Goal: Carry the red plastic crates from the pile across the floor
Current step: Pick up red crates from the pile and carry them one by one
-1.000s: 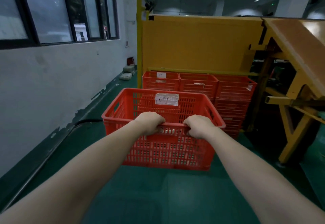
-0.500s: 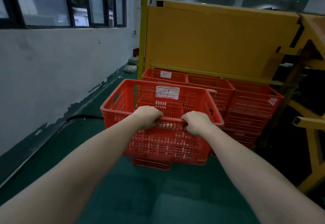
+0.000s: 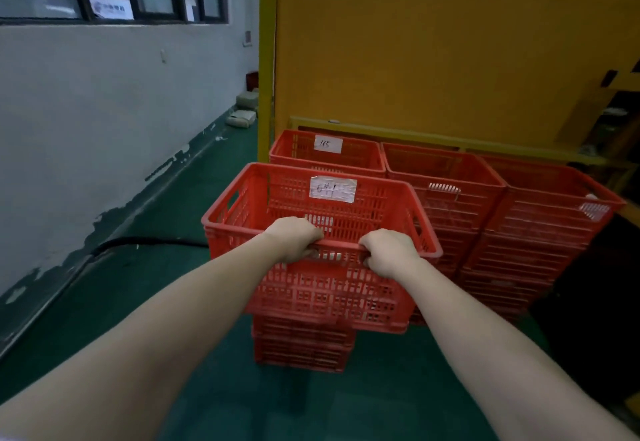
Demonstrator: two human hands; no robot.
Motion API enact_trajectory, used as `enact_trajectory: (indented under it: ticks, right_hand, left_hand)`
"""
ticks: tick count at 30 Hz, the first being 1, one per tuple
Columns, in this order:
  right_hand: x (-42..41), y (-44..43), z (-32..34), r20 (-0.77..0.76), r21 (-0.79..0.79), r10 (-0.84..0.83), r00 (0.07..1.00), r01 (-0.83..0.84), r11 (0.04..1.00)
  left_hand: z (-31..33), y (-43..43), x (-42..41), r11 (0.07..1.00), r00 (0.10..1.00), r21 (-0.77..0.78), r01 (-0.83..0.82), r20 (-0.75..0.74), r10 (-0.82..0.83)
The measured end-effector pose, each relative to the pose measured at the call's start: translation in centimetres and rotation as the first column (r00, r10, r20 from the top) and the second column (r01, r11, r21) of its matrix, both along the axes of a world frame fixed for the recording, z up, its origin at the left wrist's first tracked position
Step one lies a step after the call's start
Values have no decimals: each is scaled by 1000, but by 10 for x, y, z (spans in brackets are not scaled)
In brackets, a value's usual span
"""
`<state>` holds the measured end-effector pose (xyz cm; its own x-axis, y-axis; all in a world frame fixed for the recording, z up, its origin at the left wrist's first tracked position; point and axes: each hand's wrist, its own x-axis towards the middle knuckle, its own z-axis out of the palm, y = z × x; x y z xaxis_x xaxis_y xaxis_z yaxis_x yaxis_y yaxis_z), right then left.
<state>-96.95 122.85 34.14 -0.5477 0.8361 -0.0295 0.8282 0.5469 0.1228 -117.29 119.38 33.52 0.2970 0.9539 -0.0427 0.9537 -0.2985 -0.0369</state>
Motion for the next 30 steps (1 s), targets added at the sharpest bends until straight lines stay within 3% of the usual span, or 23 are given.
enact_trajectory:
  ticks: [14,30]
  right_hand:
    - [-45,158,-56,85,-91,-31,996,39,995]
    - [-53,225,-104,52,-141,-61,997,68,988]
  left_hand:
    - [-64,159,-43,995,1000,-102,-15,10,16]
    - [-99,227,-50,992,998,-122,-25,-59,18]
